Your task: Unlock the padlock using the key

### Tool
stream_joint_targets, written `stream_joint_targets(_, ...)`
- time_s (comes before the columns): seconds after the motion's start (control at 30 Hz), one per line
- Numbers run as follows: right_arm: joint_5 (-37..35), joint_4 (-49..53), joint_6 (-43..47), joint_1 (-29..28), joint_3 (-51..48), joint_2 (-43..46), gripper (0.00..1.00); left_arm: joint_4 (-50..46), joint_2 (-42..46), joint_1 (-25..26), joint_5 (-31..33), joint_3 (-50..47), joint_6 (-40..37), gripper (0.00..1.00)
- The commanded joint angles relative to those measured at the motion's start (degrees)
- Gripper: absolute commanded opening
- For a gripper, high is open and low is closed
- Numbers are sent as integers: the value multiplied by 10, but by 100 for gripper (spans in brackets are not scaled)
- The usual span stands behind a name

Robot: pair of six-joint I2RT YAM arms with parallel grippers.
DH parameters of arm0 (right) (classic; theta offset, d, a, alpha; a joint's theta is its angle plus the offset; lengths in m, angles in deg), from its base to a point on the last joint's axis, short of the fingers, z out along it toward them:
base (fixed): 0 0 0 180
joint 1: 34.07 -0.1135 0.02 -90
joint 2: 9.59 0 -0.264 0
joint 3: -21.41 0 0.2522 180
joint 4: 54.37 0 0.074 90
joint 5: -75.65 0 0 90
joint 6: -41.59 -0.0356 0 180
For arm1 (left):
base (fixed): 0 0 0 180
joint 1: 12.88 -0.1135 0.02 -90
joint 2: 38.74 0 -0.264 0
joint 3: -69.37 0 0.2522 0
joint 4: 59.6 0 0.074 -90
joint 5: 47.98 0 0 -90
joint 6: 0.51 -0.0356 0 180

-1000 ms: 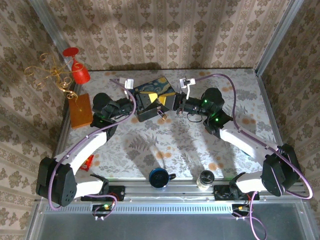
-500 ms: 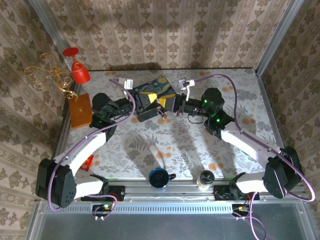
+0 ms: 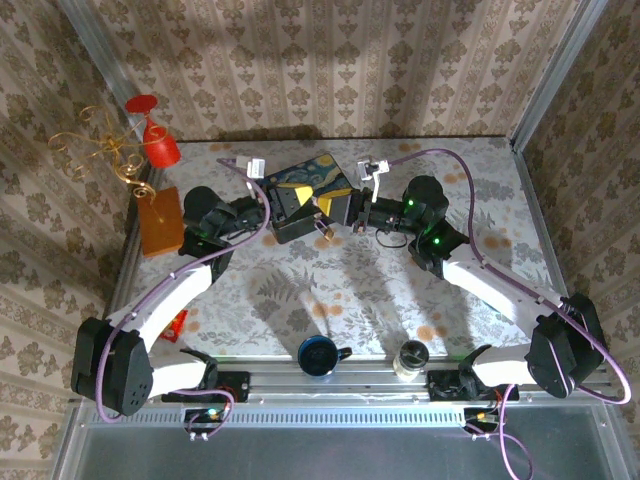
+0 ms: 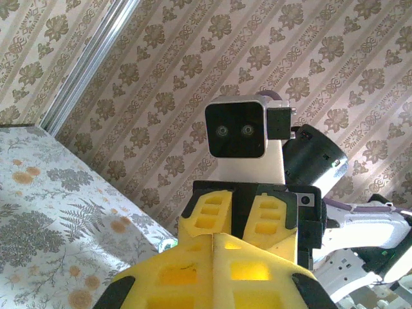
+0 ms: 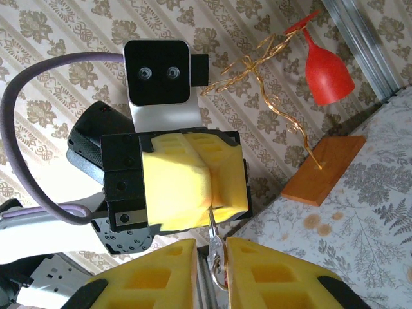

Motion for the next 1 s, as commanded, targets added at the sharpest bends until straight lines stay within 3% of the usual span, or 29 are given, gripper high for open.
stream_joint_targets(0.0,14,-32,-10,-4,16,0,20,42,-3,-2,-1,-4,11,0)
stream_joint_targets(0.4,17,-45,-15,-4,24,-11,19,57,-8,1,-8,-3,24,0)
stream_joint_targets(0.97,20,-58,-22,-4,27,-18,8,57,-9,3,-13,-4,25,0)
